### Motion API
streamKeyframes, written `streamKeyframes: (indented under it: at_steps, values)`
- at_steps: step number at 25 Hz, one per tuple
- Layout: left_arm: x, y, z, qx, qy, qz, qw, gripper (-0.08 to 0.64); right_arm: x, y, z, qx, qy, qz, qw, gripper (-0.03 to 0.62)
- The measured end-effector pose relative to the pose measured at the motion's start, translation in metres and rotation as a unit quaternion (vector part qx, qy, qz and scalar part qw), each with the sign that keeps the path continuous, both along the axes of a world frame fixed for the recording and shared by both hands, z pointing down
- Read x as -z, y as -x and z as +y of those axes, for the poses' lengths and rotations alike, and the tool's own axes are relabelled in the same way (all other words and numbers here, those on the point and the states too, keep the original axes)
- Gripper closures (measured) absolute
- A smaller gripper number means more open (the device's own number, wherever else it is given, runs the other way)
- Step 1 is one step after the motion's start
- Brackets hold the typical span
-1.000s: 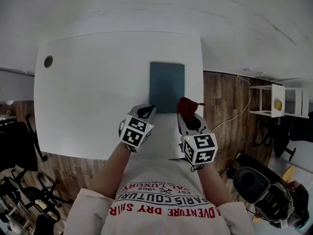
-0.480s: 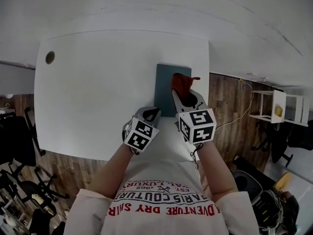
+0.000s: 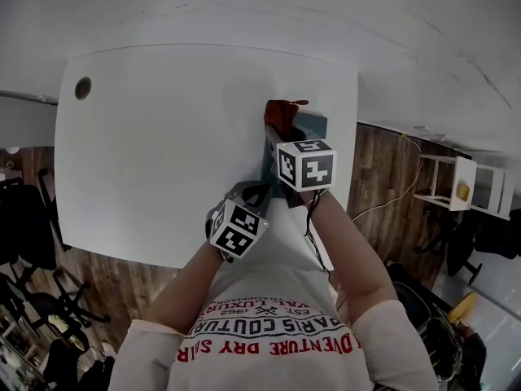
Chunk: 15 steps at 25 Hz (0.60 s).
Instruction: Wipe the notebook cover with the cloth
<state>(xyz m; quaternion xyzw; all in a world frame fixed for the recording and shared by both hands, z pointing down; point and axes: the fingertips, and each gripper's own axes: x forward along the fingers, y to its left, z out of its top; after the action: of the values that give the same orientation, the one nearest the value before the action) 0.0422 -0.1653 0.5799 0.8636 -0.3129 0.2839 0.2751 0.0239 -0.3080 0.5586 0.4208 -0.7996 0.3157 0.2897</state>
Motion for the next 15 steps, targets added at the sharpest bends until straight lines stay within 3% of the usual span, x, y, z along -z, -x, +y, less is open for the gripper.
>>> streamKeyframes:
  at_steps: [15]
  values:
    - [-0.001, 0.000, 0.000, -0.001, 0.013, 0.006, 0.9999, 0.551, -0.016, -0.011, -0.014, -0.018, 0.026, -0.007, 0.999, 0.518]
